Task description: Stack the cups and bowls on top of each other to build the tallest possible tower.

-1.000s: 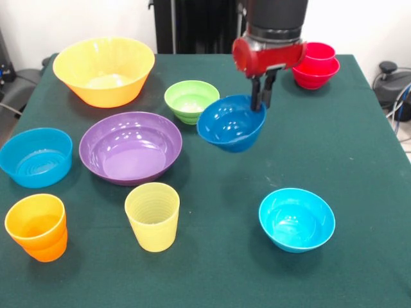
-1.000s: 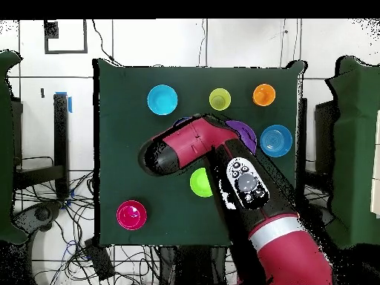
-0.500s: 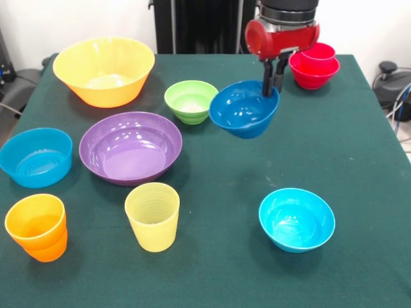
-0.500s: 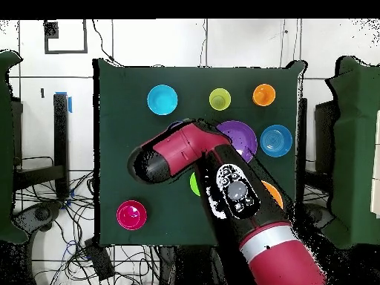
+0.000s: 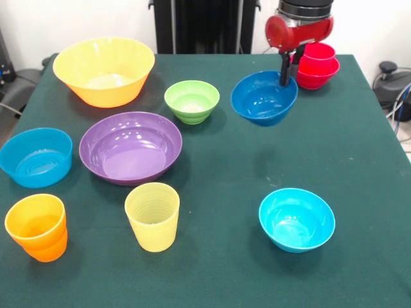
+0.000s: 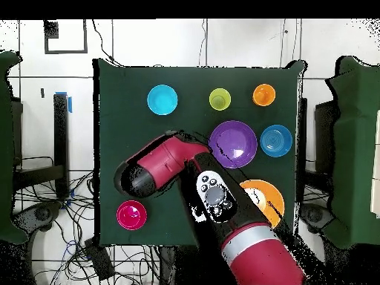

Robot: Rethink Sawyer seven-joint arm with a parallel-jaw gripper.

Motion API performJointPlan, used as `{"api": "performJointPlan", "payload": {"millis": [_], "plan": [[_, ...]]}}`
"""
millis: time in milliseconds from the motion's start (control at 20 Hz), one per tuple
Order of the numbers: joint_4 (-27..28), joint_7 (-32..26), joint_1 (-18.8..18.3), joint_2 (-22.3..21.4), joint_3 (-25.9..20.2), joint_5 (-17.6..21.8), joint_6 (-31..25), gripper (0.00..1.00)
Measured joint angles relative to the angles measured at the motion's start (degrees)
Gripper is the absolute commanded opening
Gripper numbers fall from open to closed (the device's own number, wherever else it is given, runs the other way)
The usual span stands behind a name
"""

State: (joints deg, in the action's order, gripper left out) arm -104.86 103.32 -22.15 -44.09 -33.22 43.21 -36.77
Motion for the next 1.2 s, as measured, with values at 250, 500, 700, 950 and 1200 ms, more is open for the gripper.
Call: {"api": "performJointPlan", "payload": {"millis": [250,500,700,950,1200], "plan": [[-2.1,0.0,3.0,-0.3,1.3,0.0,1.0,0.00],[-3.6,0.6,6.2,-1.0,2.8,0.0,2.0,0.00],[-4.4,1.9,9.5,-1.2,4.9,0.0,3.2,0.00],[-5.3,4.8,13.8,-1.2,7.8,-0.1,6.3,0.00],[-6.0,6.9,15.8,-1.2,9.5,-0.2,7.8,0.00]]}}
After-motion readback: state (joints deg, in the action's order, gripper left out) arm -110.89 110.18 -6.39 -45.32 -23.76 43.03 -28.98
